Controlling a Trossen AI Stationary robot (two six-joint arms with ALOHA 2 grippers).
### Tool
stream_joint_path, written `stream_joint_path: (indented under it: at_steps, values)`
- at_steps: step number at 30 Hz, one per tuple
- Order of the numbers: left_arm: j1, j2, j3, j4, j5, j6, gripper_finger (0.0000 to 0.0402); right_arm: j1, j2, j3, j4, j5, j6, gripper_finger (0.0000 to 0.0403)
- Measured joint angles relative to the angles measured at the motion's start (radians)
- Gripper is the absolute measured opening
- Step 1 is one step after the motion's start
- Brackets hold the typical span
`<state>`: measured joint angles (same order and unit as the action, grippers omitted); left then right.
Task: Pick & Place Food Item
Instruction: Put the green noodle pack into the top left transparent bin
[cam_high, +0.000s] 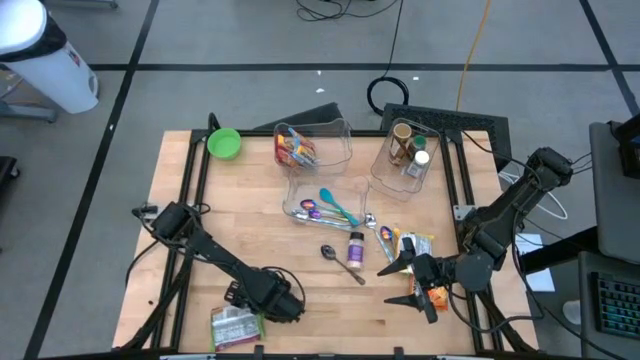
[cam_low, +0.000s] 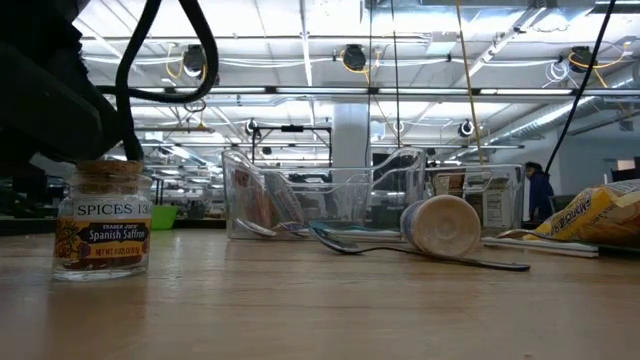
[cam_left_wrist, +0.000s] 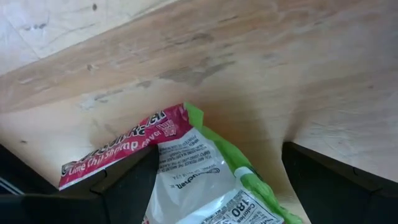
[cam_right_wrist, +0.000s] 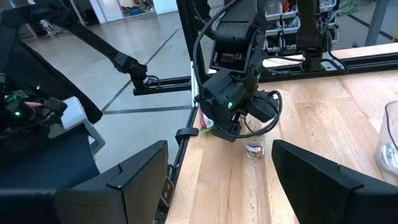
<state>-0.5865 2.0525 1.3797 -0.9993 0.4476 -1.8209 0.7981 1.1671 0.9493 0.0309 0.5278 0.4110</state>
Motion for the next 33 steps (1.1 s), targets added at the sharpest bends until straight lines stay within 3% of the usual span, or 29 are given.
stream_joint_path:
  at_steps: [7, 10, 22, 33]
  values:
    - [0.016, 0.0, -0.001, 0.008, -0.001, 0.002, 0.035, 0.0, 0.0, 0.0, 0.001, 0.0, -0.002, 0.0279]
    - [0.021, 0.0, -0.002, 0.008, 0.005, 0.008, 0.0331, 0.0, 0.0, 0.0, 0.001, 0.0, -0.003, 0.0279]
    - [0.024, 0.001, -0.002, 0.016, 0.001, 0.013, 0.0156, 0.0, 0.0, 0.0, 0.0, 0.0, -0.004, 0.0279]
    - [0.024, 0.002, 0.001, 0.011, 0.001, 0.061, 0.0039, 0.001, 0.0, -0.068, 0.057, 0.0, 0.052, 0.0279]
